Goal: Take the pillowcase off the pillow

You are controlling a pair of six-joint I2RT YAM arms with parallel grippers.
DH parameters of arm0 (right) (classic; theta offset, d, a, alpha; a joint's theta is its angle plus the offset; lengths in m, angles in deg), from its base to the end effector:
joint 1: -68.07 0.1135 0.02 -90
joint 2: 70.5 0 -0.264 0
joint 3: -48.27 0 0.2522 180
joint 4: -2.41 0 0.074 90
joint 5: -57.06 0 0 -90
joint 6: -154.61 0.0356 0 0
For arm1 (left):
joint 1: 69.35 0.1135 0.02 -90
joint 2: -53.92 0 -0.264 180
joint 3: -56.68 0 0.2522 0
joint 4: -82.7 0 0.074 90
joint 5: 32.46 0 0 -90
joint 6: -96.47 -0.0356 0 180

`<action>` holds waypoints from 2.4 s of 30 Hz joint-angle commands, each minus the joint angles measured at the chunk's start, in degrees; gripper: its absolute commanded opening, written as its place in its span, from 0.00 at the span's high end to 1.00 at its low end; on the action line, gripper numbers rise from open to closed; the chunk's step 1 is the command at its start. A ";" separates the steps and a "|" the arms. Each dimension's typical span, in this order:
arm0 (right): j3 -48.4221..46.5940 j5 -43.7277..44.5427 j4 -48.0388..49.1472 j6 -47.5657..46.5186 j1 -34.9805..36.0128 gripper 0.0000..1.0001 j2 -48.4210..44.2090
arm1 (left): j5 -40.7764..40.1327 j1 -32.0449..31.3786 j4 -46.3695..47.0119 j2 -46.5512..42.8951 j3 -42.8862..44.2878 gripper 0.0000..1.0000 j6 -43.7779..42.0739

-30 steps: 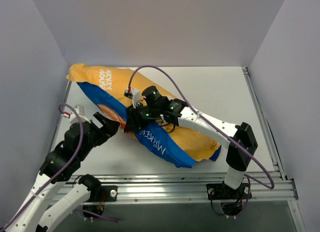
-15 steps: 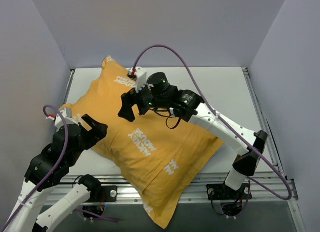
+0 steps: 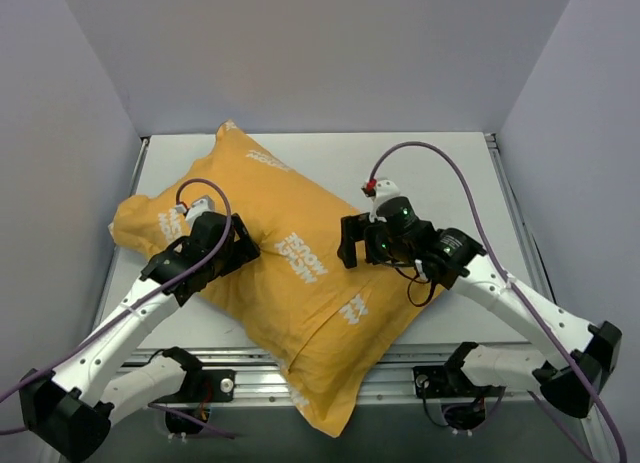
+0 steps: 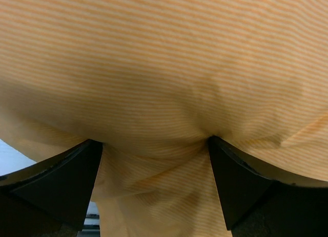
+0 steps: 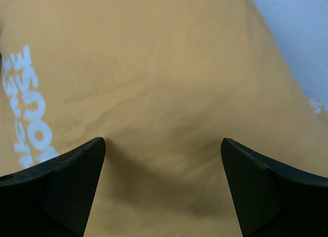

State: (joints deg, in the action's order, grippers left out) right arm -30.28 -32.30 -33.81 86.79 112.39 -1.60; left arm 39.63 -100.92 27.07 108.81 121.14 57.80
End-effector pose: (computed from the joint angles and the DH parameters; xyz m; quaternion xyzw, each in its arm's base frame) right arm 0.1946 0.1895 0.3531 -0.1605 0.8354 0.2843 0.4422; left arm 0.1691 -0.0910 0.2937 -0.2146 0.8925 -0.1364 0.3726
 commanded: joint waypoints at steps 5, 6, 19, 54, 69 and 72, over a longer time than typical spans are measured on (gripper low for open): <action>10.47 -2.23 6.87 2.35 -0.02 0.09 -5.20 | 1.39 6.60 16.54 12.07 1.16 0.06 -1.84; 11.00 -2.23 8.55 2.35 -0.02 0.09 -4.14 | 2.61 8.00 18.38 14.43 1.33 0.06 -2.02; -0.23 -2.23 29.49 -2.57 -5.11 0.10 21.09 | 12.36 18.31 20.34 23.16 15.03 0.06 -13.00; 22.26 3.76 21.93 4.81 -15.30 0.09 -1.15 | 18.62 -19.49 16.56 20.07 19.26 0.06 -66.96; 16.19 0.68 27.20 2.00 -22.17 0.10 8.09 | 2.72 -20.37 23.31 27.54 19.97 0.06 -72.77; 16.37 0.41 26.85 2.00 -22.17 0.10 8.00 | -4.37 -20.28 27.44 28.77 19.53 0.05 -73.48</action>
State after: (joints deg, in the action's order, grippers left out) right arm -12.05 -31.42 -9.18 89.61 90.40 5.96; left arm 46.21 -121.66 47.86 136.20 138.80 -13.41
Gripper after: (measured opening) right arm 0.897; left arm 0.943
